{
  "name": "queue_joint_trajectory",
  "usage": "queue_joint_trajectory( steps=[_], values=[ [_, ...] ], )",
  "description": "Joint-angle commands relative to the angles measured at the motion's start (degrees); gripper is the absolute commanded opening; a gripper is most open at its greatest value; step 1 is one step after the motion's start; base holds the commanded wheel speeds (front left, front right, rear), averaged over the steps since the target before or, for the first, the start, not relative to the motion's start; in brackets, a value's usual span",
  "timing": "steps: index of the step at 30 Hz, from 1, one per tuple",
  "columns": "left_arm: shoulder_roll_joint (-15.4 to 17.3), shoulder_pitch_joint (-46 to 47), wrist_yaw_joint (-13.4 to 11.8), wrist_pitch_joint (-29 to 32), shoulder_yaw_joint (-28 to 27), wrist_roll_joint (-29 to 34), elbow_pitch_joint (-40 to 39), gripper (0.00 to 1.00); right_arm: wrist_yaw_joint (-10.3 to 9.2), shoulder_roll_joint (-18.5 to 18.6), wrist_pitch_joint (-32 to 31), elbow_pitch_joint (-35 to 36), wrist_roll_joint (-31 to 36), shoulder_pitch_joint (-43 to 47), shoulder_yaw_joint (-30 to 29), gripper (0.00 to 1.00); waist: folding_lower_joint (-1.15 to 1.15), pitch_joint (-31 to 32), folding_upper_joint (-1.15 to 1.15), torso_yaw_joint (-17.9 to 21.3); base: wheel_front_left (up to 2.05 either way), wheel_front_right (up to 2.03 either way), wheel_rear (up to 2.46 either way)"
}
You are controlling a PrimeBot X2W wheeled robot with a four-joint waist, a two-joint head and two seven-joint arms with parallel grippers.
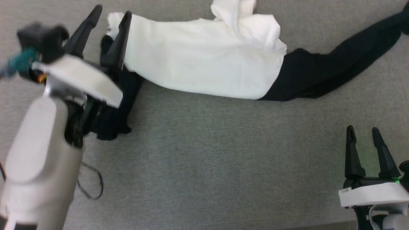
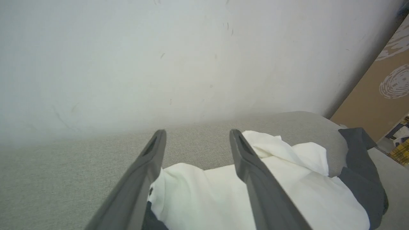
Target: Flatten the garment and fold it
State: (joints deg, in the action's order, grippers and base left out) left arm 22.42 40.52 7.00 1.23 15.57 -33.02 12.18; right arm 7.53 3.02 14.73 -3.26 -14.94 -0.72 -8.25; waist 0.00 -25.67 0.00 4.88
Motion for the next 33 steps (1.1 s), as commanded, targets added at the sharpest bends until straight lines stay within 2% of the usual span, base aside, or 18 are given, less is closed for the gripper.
queue_joint_trajectory(
  steps=[1, 3, 7, 12, 16, 20, 25, 28, 33],
  values=[
    [0.7, -4.5, -1.2, -3.0, -0.6, 1.2, -3.6, 1.00, -0.04, -0.1, 0.3, -0.3, 0.5, 0.6, 0.1, 1.00, 0.00, 4.9, 0.00, -4.1, 0.00, 0.00, 0.00],
    [1.0, -6.7, -2.2, -4.7, -0.6, 2.5, -5.7, 1.00, -0.04, -0.1, 0.3, -0.5, 0.7, 0.7, 0.1, 1.00, 0.00, 5.6, 0.00, -4.3, 0.00, 0.00, 0.00],
    [-0.2, -17.4, -7.4, -12.6, -2.4, 5.2, -13.0, 1.00, -0.04, -0.1, 0.3, -0.7, 1.0, 1.6, 0.3, 1.00, 0.00, 7.9, 0.00, -4.7, 0.00, 0.00, 0.00],
    [-5.4, -32.0, -12.7, -16.1, -5.8, 7.0, -20.5, 1.00, -0.04, -0.1, 0.3, -0.4, 1.8, 3.0, 1.0, 1.00, 0.00, 10.0, 0.00, -4.8, 0.00, 0.00, 0.00],
    [-9.2, -42.5, -14.0, -16.2, -8.0, 12.8, -23.7, 1.00, -0.04, -0.1, 0.3, -0.1, 2.2, 4.1, 1.4, 1.00, 0.00, 11.6, 0.00, -5.1, 0.00, 0.00, 0.00],
    [-12.0, -49.3, -12.1, -16.2, -6.7, 16.9, -20.8, 1.00, -0.04, -0.1, 0.3, -0.1, 2.7, 5.5, 1.4, 1.00, 0.00, 13.6, 0.00, -6.2, 0.00, 0.00, 0.00],
    [-15.3, -49.8, -9.8, -16.2, -7.7, 18.1, -19.5, 1.00, -0.04, -0.1, -0.4, 0.1, 3.1, 6.7, 2.2, 1.00, 0.00, 16.1, 0.00, -8.0, 0.00, 0.00, 0.00],
    [-16.2, -49.7, -8.6, -16.2, -8.8, 18.7, -19.2, 1.00, -0.04, -0.1, -5.0, 0.5, 3.8, 5.7, 2.6, 1.00, 0.00, 17.0, 0.00, -8.6, 0.00, 0.00, 0.00],
    [-17.7, -50.0, -6.8, -16.2, -9.6, 18.9, -18.1, 1.00, -0.04, -0.1, -16.6, 3.5, 5.7, 0.3, 4.2, 1.00, 0.00, 17.0, 0.00, -9.4, 0.00, 0.00, 0.00]
  ],
)
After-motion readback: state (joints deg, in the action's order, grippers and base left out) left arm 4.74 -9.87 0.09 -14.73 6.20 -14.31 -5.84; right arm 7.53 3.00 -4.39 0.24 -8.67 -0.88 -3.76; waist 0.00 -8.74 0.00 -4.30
